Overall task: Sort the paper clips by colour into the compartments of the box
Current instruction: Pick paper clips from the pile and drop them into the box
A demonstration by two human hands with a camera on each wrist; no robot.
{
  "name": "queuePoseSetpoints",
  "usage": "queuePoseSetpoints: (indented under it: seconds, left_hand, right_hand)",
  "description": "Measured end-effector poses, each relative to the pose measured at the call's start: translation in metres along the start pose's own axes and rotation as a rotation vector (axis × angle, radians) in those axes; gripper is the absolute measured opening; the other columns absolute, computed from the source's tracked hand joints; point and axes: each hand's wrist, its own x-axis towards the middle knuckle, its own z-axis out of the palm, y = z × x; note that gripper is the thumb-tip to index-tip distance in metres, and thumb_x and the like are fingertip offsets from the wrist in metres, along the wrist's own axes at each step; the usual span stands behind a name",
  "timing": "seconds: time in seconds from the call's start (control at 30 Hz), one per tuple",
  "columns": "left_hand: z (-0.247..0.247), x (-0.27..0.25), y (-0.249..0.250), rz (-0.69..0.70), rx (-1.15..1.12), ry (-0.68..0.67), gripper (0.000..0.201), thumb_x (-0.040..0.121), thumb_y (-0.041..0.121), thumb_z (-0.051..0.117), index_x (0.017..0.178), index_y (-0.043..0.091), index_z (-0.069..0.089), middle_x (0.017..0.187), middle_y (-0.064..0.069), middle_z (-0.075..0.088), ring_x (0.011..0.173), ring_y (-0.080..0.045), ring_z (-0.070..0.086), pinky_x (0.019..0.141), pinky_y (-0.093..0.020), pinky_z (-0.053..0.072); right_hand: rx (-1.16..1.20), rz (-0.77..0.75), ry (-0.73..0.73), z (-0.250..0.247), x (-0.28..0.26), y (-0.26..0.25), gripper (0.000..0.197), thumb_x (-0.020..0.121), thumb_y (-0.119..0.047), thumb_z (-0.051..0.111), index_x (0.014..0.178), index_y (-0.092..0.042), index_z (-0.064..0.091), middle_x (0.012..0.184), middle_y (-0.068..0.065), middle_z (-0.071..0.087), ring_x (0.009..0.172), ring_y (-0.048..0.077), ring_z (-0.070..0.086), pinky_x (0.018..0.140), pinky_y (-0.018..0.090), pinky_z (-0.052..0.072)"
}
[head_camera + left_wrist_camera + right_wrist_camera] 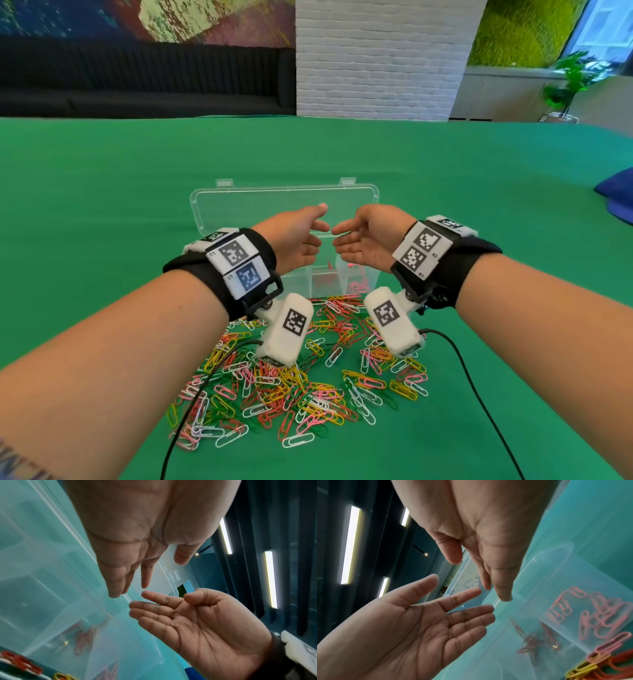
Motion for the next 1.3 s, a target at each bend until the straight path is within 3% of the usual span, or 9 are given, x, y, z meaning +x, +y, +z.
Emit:
queuePoseSetpoints:
  seconds: [0.07, 0.13, 0.3, 0.43, 0.53, 0.67, 0.83, 1.07, 1.3]
  left_hand:
    - [-0.002, -0.002, -0.004, 0.043, 0.055, 0.022, 0.032, 0.098, 0.039, 0.041, 0.110, 0.011, 0.052, 0.100, -0.010, 0.048, 0.097, -0.020, 0.048, 0.095, -0.031, 0.039]
    - [-0.002, -0.009, -0.006, 0.098, 0.137, 0.039, 0.026, 0.098, 0.033, 0.045, 0.110, 0.012, 0.052, 0.107, -0.010, 0.050, 0.100, -0.020, 0.050, 0.093, -0.031, 0.042]
    - [-0.009, -0.030, -0.015, 0.219, 0.447, -0.070, 0.007, 0.097, 0.020, 0.049, 0.096, 0.016, 0.054, 0.080, -0.002, 0.056, 0.066, -0.011, 0.055, 0.061, -0.019, 0.048]
    - [-0.012, -0.047, -0.030, 0.262, 0.904, -0.133, 0.012, 0.092, 0.029, 0.056, 0.103, 0.023, 0.059, 0.074, 0.008, 0.058, 0.061, -0.004, 0.055, 0.058, -0.018, 0.045]
    - [-0.007, -0.055, -0.041, 0.282, 1.219, -0.148, 0.009, 0.089, 0.032, 0.059, 0.098, 0.028, 0.060, 0.074, 0.013, 0.053, 0.066, -0.006, 0.052, 0.056, -0.018, 0.039]
    - [0.005, -0.058, -0.056, 0.258, 1.439, -0.186, 0.009, 0.087, 0.034, 0.061, 0.085, 0.025, 0.059, 0.072, 0.012, 0.052, 0.065, -0.006, 0.048, 0.054, -0.021, 0.034]
    - [0.020, -0.056, -0.064, 0.248, 1.526, -0.213, 0.016, 0.087, 0.038, 0.061, 0.087, 0.022, 0.058, 0.079, 0.006, 0.054, 0.068, -0.009, 0.047, 0.050, -0.020, 0.030]
    - [0.028, -0.050, -0.070, 0.283, 1.494, -0.211, 0.016, 0.084, 0.036, 0.065, 0.085, 0.022, 0.056, 0.072, 0.011, 0.048, 0.068, -0.009, 0.046, 0.051, -0.019, 0.031]
    - [0.027, -0.047, -0.071, 0.259, 1.424, -0.232, 0.012, 0.085, 0.031, 0.066, 0.088, 0.020, 0.061, 0.073, 0.011, 0.052, 0.074, -0.011, 0.051, 0.054, -0.018, 0.035]
  right_hand:
    - [-0.001, -0.023, -0.018, -0.003, -0.003, 0.002, 0.027, 0.092, -0.006, 0.027, 0.092, 0.000, 0.053, 0.129, 0.028, 0.045, 0.133, 0.036, 0.035, 0.084, 0.033, 0.043]
    - [-0.027, -0.050, -0.037, -0.007, -0.008, 0.004, 0.030, 0.091, -0.006, 0.025, 0.090, -0.003, 0.054, 0.110, 0.019, 0.054, 0.120, 0.031, 0.045, 0.078, 0.028, 0.043]
    - [-0.262, -0.140, 0.009, -0.020, -0.027, 0.012, 0.030, 0.093, 0.000, 0.026, 0.086, -0.011, 0.053, 0.086, 0.009, 0.057, 0.075, 0.018, 0.057, 0.065, 0.023, 0.050]
    - [-0.595, -0.166, 0.029, -0.036, -0.044, 0.026, 0.034, 0.091, 0.007, 0.028, 0.082, -0.015, 0.052, 0.075, 0.003, 0.055, 0.051, 0.004, 0.057, 0.046, 0.017, 0.046]
    - [-0.965, -0.161, 0.018, -0.047, -0.055, 0.043, 0.031, 0.089, 0.004, 0.039, 0.077, -0.020, 0.054, 0.072, -0.002, 0.056, 0.054, 0.003, 0.054, 0.048, 0.016, 0.044]
    - [-1.344, -0.114, -0.040, -0.053, -0.071, 0.065, 0.016, 0.086, -0.013, 0.055, 0.076, -0.025, 0.055, 0.064, -0.012, 0.053, 0.056, 0.000, 0.047, 0.050, 0.010, 0.038]
    - [-1.600, -0.045, -0.038, -0.063, -0.077, 0.080, 0.019, 0.080, -0.016, 0.058, 0.065, -0.024, 0.049, 0.064, -0.010, 0.050, 0.057, 0.004, 0.042, 0.057, 0.018, 0.038]
    - [-1.503, -0.088, -0.150, -0.064, -0.084, 0.087, 0.021, 0.079, -0.019, 0.068, 0.066, -0.026, 0.052, 0.062, -0.012, 0.055, 0.057, 0.003, 0.047, 0.062, 0.018, 0.042]
    - [-1.601, -0.117, -0.201, -0.056, -0.085, 0.092, 0.023, 0.078, -0.027, 0.071, 0.068, -0.027, 0.051, 0.063, -0.013, 0.053, 0.056, 0.000, 0.047, 0.060, 0.018, 0.041]
